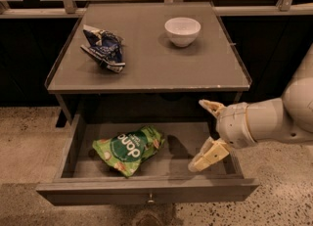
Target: Pick green rice chip bag from top drawer and place on counter
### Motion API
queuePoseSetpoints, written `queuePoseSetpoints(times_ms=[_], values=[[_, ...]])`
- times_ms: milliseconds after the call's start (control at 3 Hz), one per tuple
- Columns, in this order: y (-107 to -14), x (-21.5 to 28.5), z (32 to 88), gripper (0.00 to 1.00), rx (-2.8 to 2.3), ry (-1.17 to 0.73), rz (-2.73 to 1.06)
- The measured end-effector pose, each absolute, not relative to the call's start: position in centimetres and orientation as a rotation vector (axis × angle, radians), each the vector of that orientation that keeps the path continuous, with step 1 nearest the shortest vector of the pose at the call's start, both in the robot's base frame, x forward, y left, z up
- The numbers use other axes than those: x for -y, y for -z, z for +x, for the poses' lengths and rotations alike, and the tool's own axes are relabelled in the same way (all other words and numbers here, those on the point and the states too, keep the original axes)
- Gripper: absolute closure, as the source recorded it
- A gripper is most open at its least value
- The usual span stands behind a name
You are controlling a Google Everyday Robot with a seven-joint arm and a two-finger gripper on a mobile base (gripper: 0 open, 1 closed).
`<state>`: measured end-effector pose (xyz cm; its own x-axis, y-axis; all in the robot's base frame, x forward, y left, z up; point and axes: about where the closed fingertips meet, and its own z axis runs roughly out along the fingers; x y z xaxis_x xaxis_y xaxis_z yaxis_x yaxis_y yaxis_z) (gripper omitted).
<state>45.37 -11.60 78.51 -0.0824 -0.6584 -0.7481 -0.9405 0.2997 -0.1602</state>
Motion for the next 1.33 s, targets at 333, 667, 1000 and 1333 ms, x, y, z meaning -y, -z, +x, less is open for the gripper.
queuePoseSetpoints(times_ms=[333,667,1000,1333], values=[[-75.3,9.7,46.9,0.00,-1.785,-0.617,-1.393],[-72.8,7.8,49.2,0.00,-1.761,-0.713,-1.403],[-72.3,7.5,49.4,0.00,-1.759,-0.727,-1.403],[-72.0,8.0,49.4,0.00,-1.775,-0.714,-1.371]])
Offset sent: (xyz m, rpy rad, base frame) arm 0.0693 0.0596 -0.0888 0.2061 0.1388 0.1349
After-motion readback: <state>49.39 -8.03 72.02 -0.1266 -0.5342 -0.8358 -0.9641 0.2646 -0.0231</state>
